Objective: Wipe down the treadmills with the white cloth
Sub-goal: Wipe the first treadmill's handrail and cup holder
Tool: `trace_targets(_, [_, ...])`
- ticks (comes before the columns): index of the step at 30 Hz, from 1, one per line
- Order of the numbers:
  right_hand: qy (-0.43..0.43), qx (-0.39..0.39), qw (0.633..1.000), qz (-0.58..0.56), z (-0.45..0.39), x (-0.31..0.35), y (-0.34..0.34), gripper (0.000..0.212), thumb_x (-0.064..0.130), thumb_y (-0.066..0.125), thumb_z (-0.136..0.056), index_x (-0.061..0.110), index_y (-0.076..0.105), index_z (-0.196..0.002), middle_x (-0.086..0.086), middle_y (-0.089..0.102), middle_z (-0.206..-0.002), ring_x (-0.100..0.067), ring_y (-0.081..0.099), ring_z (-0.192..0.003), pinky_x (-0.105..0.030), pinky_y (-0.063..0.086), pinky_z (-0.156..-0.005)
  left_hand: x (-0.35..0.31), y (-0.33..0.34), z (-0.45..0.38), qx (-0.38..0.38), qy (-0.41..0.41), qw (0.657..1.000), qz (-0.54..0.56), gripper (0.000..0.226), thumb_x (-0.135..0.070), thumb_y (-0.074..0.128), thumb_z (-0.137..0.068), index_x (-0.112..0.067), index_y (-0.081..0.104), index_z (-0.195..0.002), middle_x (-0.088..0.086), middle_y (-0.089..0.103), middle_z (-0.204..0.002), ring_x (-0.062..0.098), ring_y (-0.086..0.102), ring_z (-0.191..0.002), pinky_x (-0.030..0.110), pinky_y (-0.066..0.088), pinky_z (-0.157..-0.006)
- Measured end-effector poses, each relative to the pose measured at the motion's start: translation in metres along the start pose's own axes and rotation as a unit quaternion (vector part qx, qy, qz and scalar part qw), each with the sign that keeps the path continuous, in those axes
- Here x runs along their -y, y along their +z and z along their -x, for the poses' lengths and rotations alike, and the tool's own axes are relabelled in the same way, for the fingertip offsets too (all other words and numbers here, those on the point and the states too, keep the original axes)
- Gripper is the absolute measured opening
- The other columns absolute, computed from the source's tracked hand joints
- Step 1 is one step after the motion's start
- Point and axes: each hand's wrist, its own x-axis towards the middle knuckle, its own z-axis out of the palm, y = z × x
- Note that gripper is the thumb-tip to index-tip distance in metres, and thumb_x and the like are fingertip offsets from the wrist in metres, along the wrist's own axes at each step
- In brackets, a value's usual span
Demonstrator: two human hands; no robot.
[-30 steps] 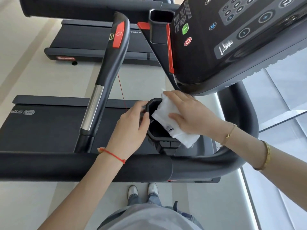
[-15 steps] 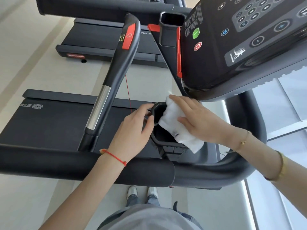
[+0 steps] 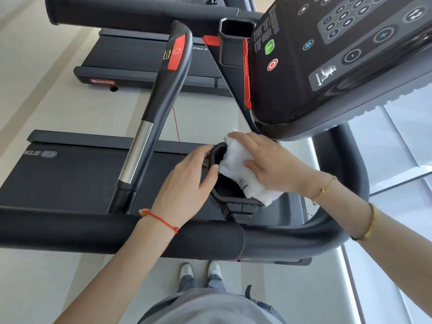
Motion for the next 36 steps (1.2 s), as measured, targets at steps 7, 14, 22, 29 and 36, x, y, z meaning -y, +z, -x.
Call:
trace_targets(7, [0.087,-0.001,0.982,-0.170,0.040,0.005,0.009,0.076,0.010,0.045,-0.098,0.018,-0.005,-0.154,0.001,0.004,-0.159,-0.012,0.006,-0.145,-0.005,0.002,-0.109,-0.002,0.002,0.000,0.001,0.012,1.000,-0.017,0.048,-0.030,0.044,-0.101,-0.022,0.037,-0.147,-0.004,0.053,-0.137,0.010,0.056,-0.109,0.030,0.048,-0.096])
trace_targets(14, [0.139,-0.020,0.974,-0.176,0.026,0.012,0.006,0.070,0.006,0.047,-0.096,0.018,0.009,-0.154,-0.007,0.021,-0.152,-0.021,0.035,-0.129,-0.006,0.023,-0.093,-0.001,0.002,0.000,0.006,0.008,1.000,-0.009,0.048,-0.030,0.044,-0.101,-0.024,0.036,-0.148,-0.005,0.052,-0.136,0.011,0.056,-0.109,0.028,0.047,-0.095])
trace_targets(22, [0.147,-0.010,0.969,-0.200,0.049,0.015,0.009,0.077,0.012,0.046,-0.097,0.019,-0.005,-0.154,-0.004,0.021,-0.148,-0.015,0.042,-0.109,-0.006,0.033,-0.088,-0.001,0.002,-0.001,0.005,0.010,1.000,-0.007,0.047,-0.030,0.044,-0.101,-0.024,0.036,-0.147,-0.005,0.053,-0.135,0.010,0.057,-0.107,0.031,0.049,-0.094])
trace_targets(29, [0.079,0.005,0.997,-0.010,0.003,0.008,-0.002,0.059,0.007,0.050,-0.086,0.018,0.032,-0.141,-0.008,0.042,-0.136,-0.029,0.044,-0.120,-0.026,0.032,-0.085,-0.002,0.003,-0.001,0.003,0.010,1.000,-0.008,0.046,-0.026,0.045,-0.100,-0.021,0.038,-0.146,-0.004,0.054,-0.135,0.013,0.057,-0.107,0.031,0.048,-0.092])
trace_targets(36, [-0.003,0.005,0.985,0.170,-0.029,0.016,0.003,0.042,0.019,0.048,-0.091,0.016,0.038,-0.131,0.000,0.053,-0.112,-0.024,0.058,-0.093,-0.038,0.048,-0.068,-0.004,0.003,-0.001,-0.002,0.010,1.000,-0.009,0.046,-0.023,0.047,-0.100,-0.020,0.039,-0.145,-0.002,0.054,-0.135,0.014,0.059,-0.105,0.035,0.050,-0.089])
